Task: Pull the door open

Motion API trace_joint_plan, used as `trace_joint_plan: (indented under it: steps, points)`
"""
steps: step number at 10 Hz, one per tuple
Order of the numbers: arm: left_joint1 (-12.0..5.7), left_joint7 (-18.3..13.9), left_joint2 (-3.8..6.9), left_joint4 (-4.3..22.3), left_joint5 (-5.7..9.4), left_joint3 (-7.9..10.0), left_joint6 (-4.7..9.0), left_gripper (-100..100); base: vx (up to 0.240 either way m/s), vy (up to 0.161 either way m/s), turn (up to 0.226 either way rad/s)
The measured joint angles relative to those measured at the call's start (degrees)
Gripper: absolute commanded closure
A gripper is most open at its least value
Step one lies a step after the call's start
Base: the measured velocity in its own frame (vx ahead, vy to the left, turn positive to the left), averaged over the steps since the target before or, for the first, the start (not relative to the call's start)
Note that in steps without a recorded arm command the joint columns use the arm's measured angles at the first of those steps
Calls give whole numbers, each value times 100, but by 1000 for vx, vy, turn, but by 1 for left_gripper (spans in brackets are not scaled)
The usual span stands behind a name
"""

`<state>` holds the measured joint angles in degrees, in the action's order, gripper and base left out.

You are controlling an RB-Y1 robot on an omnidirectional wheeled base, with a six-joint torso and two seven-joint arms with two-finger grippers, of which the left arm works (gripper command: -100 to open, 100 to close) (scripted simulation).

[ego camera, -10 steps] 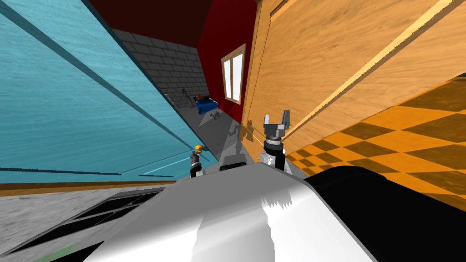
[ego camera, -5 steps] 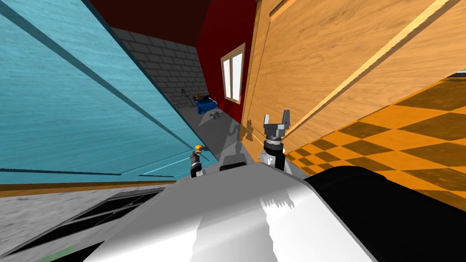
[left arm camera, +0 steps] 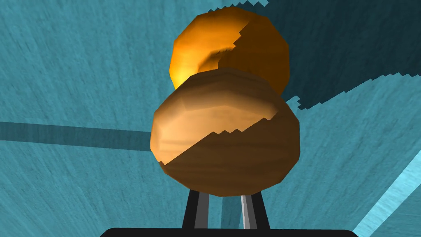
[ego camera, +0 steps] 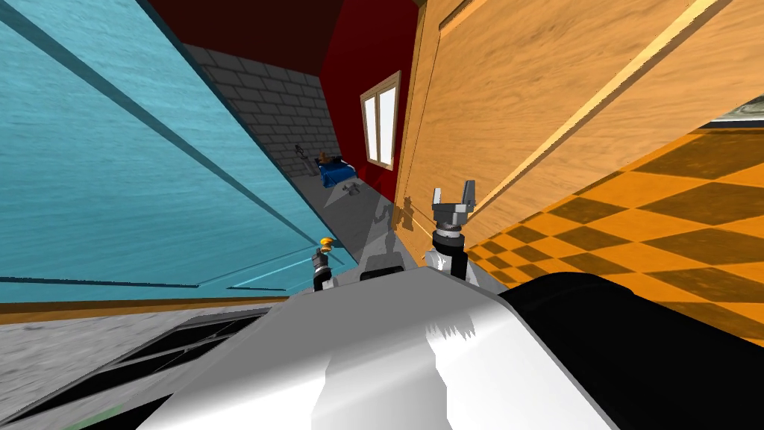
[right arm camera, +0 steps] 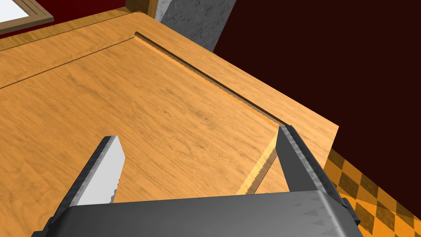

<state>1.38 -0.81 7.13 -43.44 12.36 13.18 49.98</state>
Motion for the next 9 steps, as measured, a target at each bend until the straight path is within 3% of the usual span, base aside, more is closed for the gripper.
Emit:
trace_joint_plan:
  steps: [1, 2, 3, 4, 5, 6, 7, 9]
  points:
    - [-88, -4, -6, 100, 21, 6, 21, 100, -9, -2, -6]
    - [105, 17, -53, -267, 18, -10, -172, 100, -29, 4, -50]
    - [121, -112, -33, -283, 78, -45, -195, 100, -34, 18, 10]
    - [-19, -228, -11, -6, 114, -60, -29, 100, -16, 5, -6]
    - [152, -218, -74, -341, 124, -69, -177, 100, -9, -2, -25]
    - [34, -236, -26, -202, 137, -61, -211, 100, 11, 3, -14]
    - [-101, -288, 31, 89, 142, -61, -67, 100, 13, 6, 8]
    - [110, -214, -68, -312, 134, -65, -216, 100, 0, -3, 12]
